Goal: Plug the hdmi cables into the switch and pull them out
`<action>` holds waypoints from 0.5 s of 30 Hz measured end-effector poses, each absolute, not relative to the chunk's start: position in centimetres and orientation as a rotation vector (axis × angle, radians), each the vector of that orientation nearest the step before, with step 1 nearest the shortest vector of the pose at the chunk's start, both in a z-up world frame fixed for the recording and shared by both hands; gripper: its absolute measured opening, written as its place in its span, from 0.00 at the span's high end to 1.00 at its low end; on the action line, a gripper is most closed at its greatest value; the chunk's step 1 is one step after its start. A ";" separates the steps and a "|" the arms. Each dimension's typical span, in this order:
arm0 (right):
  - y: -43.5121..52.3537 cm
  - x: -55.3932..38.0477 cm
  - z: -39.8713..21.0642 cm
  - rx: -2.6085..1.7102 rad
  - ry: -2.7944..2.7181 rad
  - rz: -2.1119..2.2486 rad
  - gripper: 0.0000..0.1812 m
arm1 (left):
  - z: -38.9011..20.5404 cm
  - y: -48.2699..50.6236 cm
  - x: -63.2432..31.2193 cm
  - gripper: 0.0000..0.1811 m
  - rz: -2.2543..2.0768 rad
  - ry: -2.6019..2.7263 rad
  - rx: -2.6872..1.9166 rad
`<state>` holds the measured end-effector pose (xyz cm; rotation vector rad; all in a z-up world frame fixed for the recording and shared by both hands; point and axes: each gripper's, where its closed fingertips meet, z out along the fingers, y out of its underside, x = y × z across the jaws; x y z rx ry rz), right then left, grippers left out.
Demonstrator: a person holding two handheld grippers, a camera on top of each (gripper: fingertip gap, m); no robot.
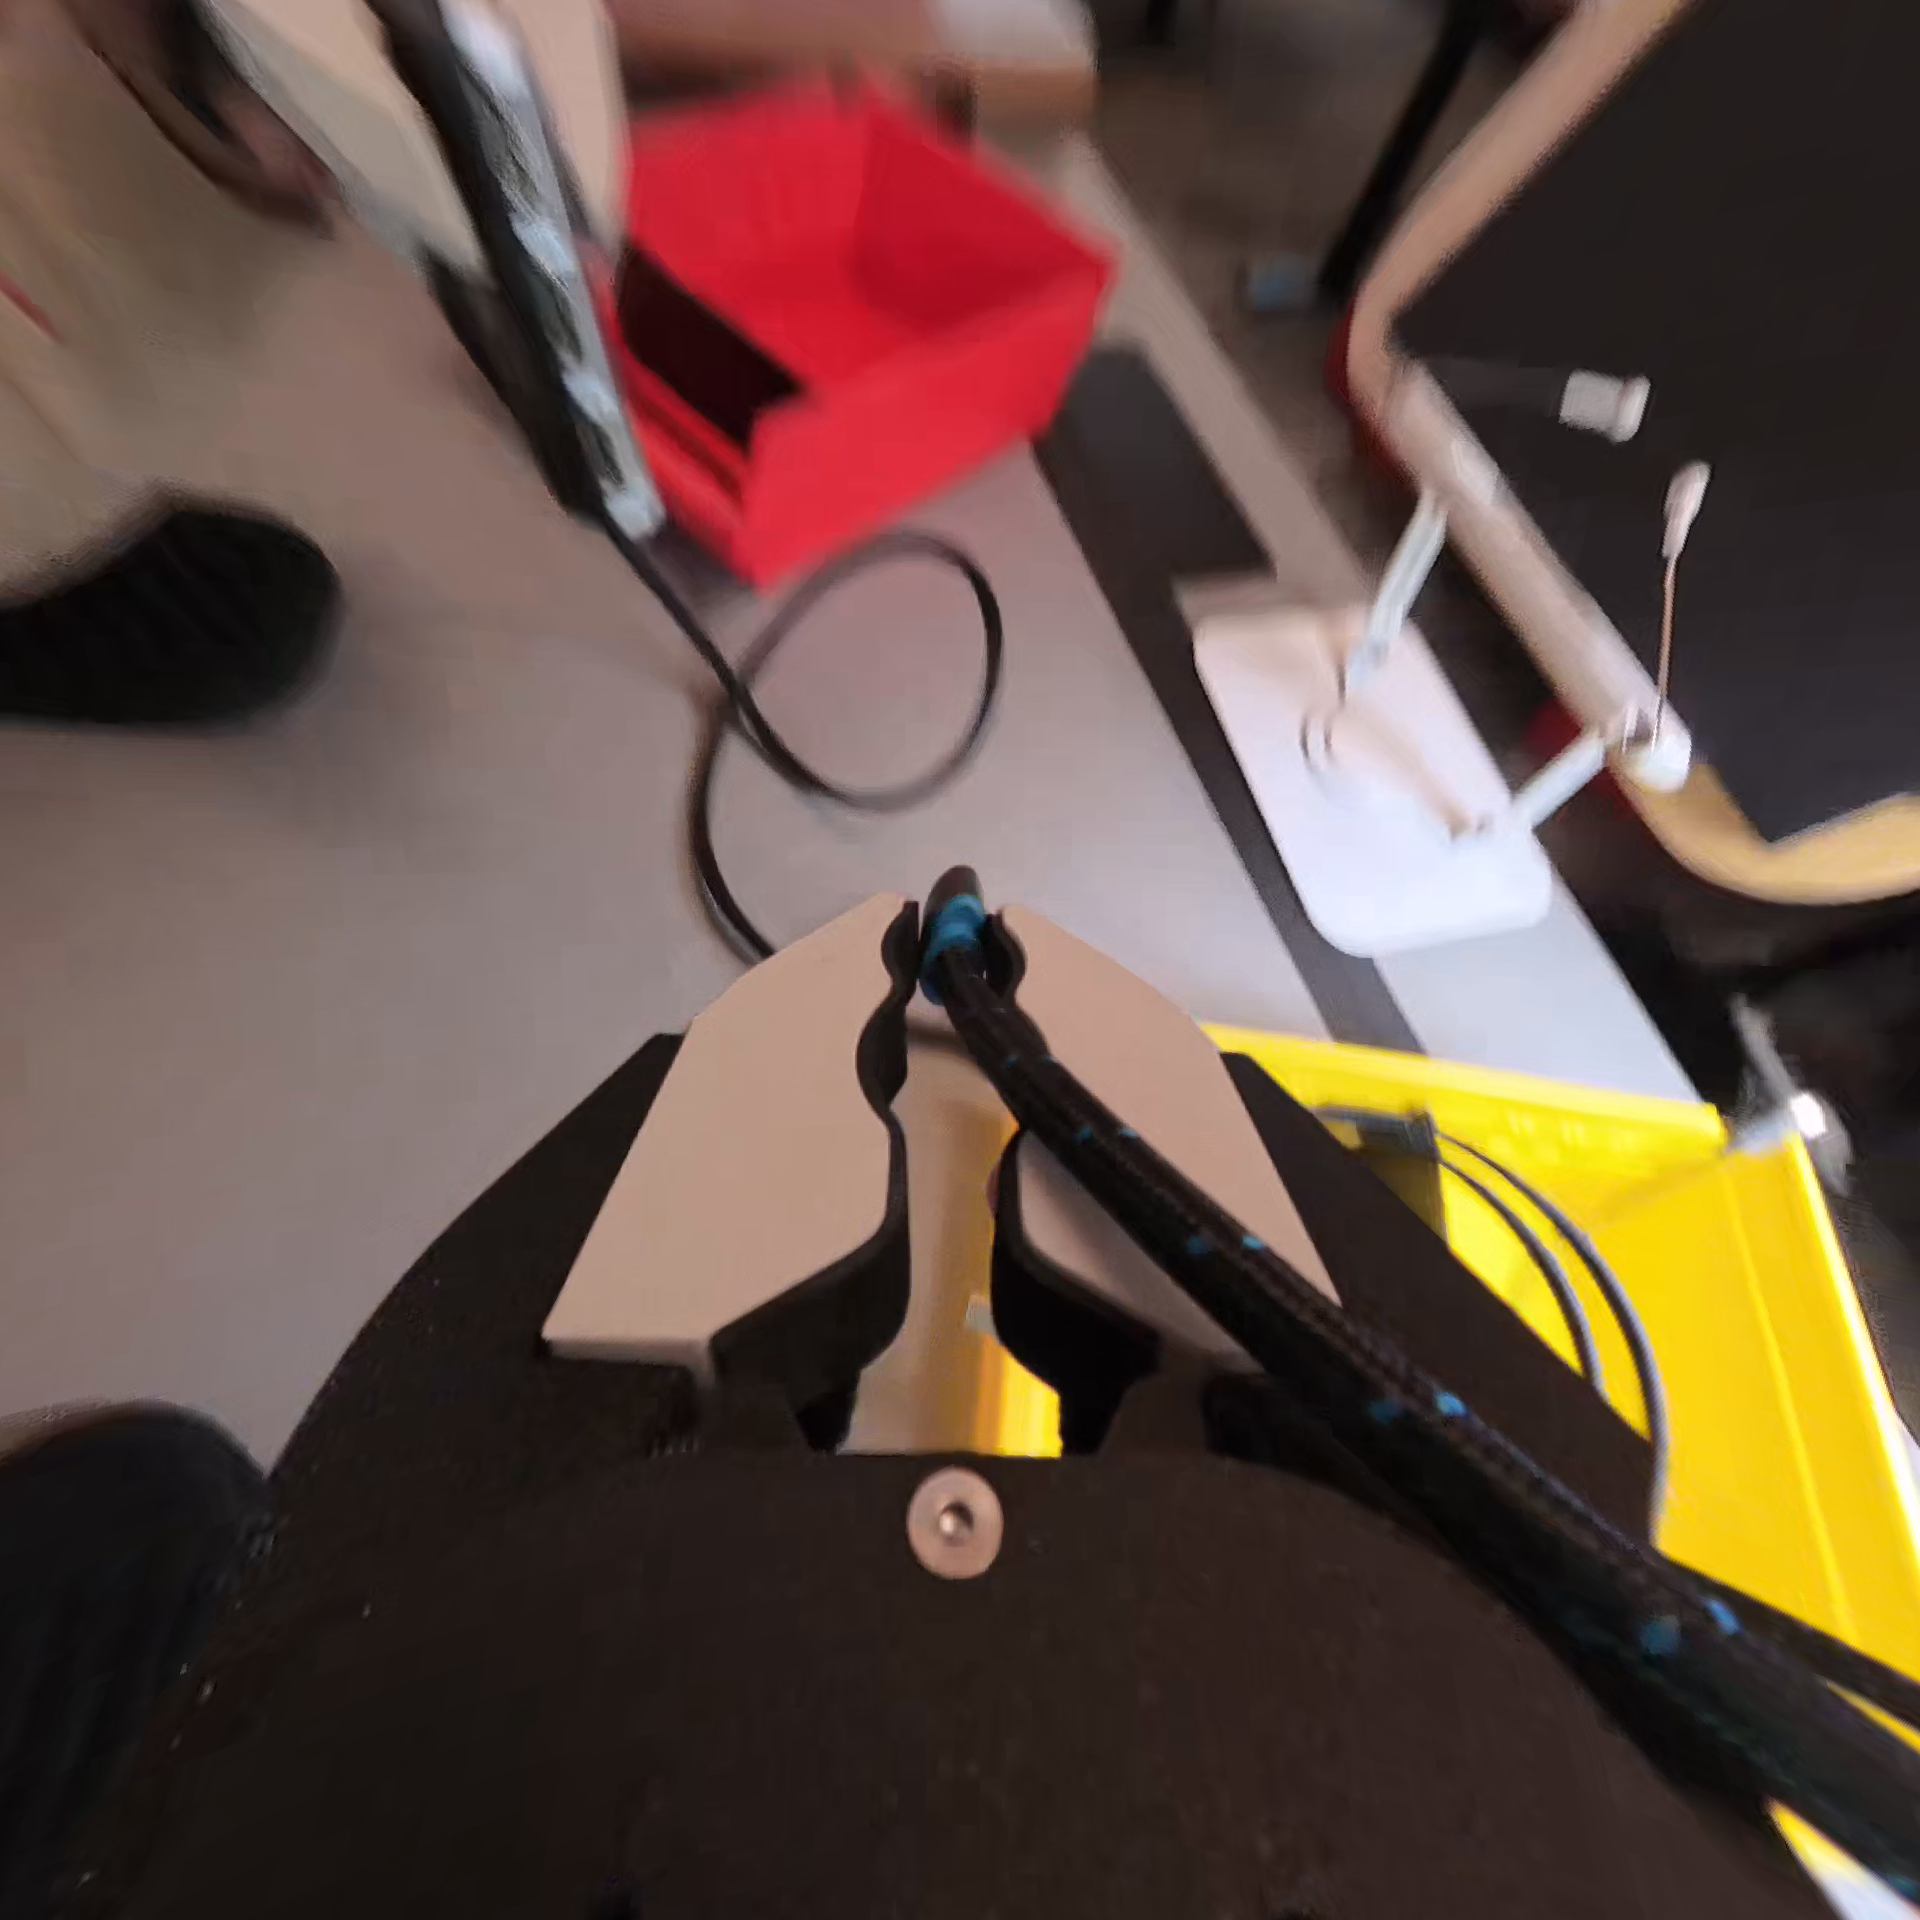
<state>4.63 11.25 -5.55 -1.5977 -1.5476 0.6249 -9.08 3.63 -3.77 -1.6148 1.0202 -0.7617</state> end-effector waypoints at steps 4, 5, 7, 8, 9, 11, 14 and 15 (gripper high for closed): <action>16.5 8.5 -12.2 -2.008 -1.771 0.168 0.94 | -4.1 3.8 -8.9 0.88 -0.742 1.027 -1.625; 17.6 9.7 -13.9 -2.104 -1.814 0.048 0.94 | -4.2 3.8 -8.8 0.88 -0.739 1.029 -1.625; 19.2 12.2 -17.1 -2.273 -1.876 -0.173 0.94 | -4.2 3.7 -8.9 0.88 -0.736 1.029 -1.625; 19.7 13.4 -18.4 -2.338 -1.905 -0.277 0.94 | -4.1 3.7 -9.0 0.88 -0.735 1.028 -1.624; 20.0 14.3 -19.7 -2.391 -1.937 -0.359 0.94 | -4.1 3.7 -9.1 0.88 -0.737 1.028 -1.622; 19.7 15.4 -21.6 -2.463 -2.009 -0.466 0.94 | -4.2 3.8 -9.3 0.88 -0.739 1.022 -1.623; 20.0 14.9 -22.3 -2.410 -2.025 -0.534 0.91 | -4.4 4.2 -9.8 0.88 -0.736 1.009 -1.633; 20.1 14.4 -21.8 -2.376 -2.007 -0.530 0.87 | -4.5 4.4 -9.9 0.88 -0.736 1.003 -1.636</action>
